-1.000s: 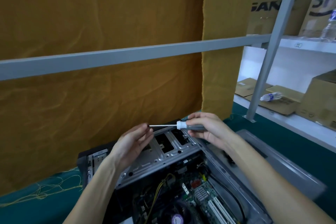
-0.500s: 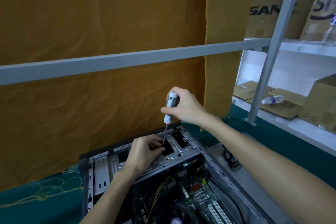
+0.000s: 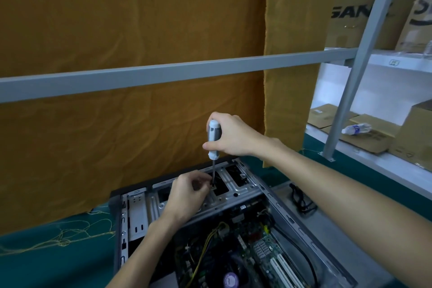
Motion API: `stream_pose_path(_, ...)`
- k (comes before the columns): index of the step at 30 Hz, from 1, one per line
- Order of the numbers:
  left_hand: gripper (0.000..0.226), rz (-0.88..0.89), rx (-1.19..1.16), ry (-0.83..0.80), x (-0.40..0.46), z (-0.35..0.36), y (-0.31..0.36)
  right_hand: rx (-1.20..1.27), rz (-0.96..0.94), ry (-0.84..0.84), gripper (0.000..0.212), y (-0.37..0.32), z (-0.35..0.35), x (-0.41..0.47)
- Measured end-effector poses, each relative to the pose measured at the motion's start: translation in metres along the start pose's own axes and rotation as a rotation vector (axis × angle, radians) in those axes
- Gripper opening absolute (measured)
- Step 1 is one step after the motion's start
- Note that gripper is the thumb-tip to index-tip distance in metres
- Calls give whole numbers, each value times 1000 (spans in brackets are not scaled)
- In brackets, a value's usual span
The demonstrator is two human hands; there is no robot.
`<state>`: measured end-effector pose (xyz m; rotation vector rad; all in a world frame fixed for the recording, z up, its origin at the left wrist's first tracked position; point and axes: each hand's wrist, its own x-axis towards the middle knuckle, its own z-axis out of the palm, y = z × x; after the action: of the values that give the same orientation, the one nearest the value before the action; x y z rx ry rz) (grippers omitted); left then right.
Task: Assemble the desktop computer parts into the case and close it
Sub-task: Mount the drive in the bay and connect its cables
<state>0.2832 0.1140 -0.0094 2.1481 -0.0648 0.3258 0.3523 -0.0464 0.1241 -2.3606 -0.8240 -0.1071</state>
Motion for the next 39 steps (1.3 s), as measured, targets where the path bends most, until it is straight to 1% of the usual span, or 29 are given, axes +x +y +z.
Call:
stream_pose_path(2, 14, -121, -108, -37, -7, -3, 9, -37, 3, -75, 28, -7, -2, 2)
stream_pose_path(5, 13, -317, -259, -245, -23, -3, 23, -57, -1, -190, 23, -17, -7, 4)
stream_pose_path(8, 19, -482, -472, -329, -36, -4, 32, -99, -18, -273, 27, -29, -14, 6)
stream_pose_path(9, 22, -528, -526, -398, -40, -4, 35, -129, -19, -293, 30, -32, -17, 7)
stream_pose_path(11, 27, -594, -511, -528, -49, 1, 39, -197, -17, -326, 32, -37, -23, 11)
stream_pose_path(12, 30, -628, -473, -549, -53, 7, 39, -226, -12, -344, 31, -38, -26, 13)
stream_pose_path(14, 34, -711, -477, -508, -61, 20, 38, -260, 1, -367, 27, -38, -28, 15)
stream_pose_path(15, 33, -774, -567, -466, -62, 27, 37, -268, 11, -370, 25, -37, -29, 15)
stream_pose_path(17, 27, -919, -872, -342, -63, 37, 35, -281, 33, -373, 26, -36, -29, 15)
stream_pose_path(18, 25, -963, -1008, -275, -62, 41, 33, -289, 36, -377, 27, -37, -30, 16)
stream_pose_path(20, 19, -983, -1145, -191, -60, 46, 29, -304, 22, -395, 26, -38, -30, 17)
stream_pose_path(23, 4, -974, -1177, -127, -56, 54, 29, -315, -15, -432, 26, -40, -30, 16)
stream_pose_path(26, 9, -981, -1191, -90, -51, 58, 27, -349, -25, -441, 24, -41, -28, 15)
stream_pose_path(28, 11, -989, -1208, -91, -49, 59, 25, -367, -5, -412, 12, -37, -26, 14)
stream_pose_path(29, 12, -994, -1222, -94, -49, 58, 24, -389, 8, -384, 13, -36, -24, 13)
stream_pose_path(31, 14, -1005, -1236, -101, -49, 57, 23, -502, -2, -294, 27, -35, -21, 13)
stream_pose_path(32, 14, -1005, -1241, -108, -49, 57, 23, -551, -11, -268, 30, -35, -21, 14)
stream_pose_path(33, 15, -1005, -1249, -111, -49, 56, 24, -558, -11, -272, 28, -36, -22, 14)
stream_pose_path(35, 16, -1020, -1258, -105, -48, 57, 25, -466, -4, -321, 24, -37, -23, 17)
stream_pose_path(36, 16, -1025, -1262, -104, -48, 57, 26, -455, -15, -310, 23, -38, -23, 18)
stream_pose_path(37, 16, -1027, -1270, -105, -48, 57, 27, -499, -34, -267, 21, -37, -21, 19)
stream_pose_path(38, 18, -1028, -1279, -107, -49, 56, 29, -578, -57, -213, 25, -37, -18, 20)
stream_pose_path(39, 21, -1031, -1286, -105, -49, 56, 29, -646, -72, -173, 34, -36, -16, 22)
